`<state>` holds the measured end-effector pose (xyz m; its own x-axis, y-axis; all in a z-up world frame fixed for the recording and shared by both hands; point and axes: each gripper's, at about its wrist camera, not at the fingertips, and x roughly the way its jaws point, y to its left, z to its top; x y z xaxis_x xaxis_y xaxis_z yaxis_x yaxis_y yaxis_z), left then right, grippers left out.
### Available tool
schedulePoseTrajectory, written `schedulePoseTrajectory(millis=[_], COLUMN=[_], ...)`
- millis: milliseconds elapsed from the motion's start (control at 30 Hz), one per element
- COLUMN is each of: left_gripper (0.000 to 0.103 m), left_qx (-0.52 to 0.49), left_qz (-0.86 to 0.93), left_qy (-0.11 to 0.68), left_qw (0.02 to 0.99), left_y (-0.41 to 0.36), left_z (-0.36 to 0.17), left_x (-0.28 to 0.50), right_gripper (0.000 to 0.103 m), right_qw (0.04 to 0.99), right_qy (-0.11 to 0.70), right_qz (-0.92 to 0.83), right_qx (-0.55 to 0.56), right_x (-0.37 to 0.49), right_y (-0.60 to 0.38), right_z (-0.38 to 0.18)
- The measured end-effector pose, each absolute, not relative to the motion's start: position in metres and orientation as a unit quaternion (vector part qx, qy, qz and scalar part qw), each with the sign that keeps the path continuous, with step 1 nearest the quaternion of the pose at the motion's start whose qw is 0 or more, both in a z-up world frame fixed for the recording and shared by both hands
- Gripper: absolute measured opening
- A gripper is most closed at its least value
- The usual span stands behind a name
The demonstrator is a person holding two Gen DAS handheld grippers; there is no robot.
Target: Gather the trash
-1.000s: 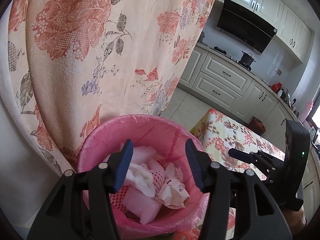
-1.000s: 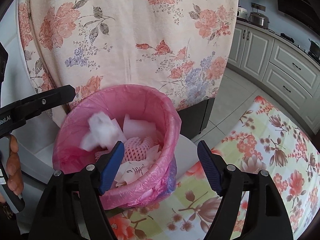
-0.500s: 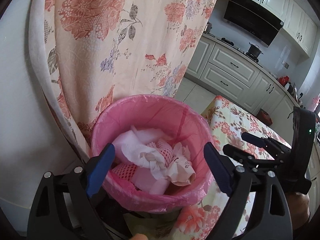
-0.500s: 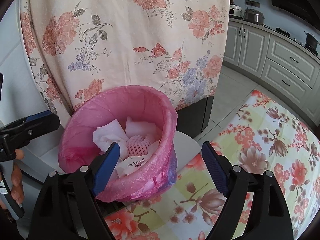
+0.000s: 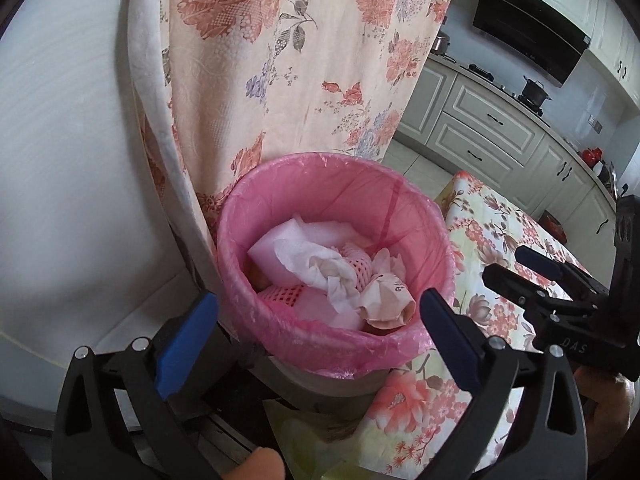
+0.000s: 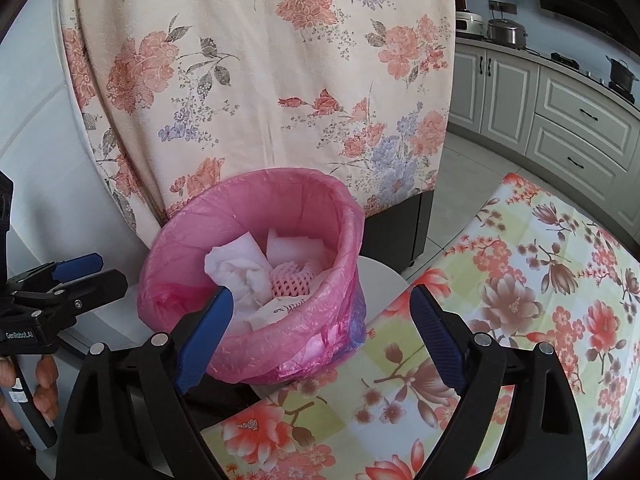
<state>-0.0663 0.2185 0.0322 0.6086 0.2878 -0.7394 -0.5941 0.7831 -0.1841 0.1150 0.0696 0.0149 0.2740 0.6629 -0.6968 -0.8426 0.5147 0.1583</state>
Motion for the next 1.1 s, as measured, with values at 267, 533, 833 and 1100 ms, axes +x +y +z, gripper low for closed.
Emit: schedulePoseTrajectory(millis=[267,533,833,1100], left_gripper=[0.098,0.098,0.098,0.098], left_qx=[-0.211,-0.214,-0.213,-0.211], left_qz=[0.250,0.247,0.249,0.248], left_qy=[0.363,0.364,0.362,0.361], left_qw=[0.873,0.872,0.873,0.874], left_y=[0.2160,0.2166,0.2173,0.2164], left_z=[0.0329,0.0310,0.0304,0.0314], left_x=[-0.0679,-0.0657,-0.0652,-0.0645], right_gripper=[0.085,0.085,0.085,0.085], right_qw=[0.789,0.789,0.789,0.789], right_qy=[0.364,0.362,0.363,0.363], right_qz=[0.481,0.480,0.480,0.480], right_qx=[-0.121,-0.121,-0.122,-0.122], right_x=[0.1097,0.1106,0.1107,0.1107], right_y=[0.0699,0.0715,0.0715,0.0716], right_z=[0.0188,0.0207,0.0203,0.0205])
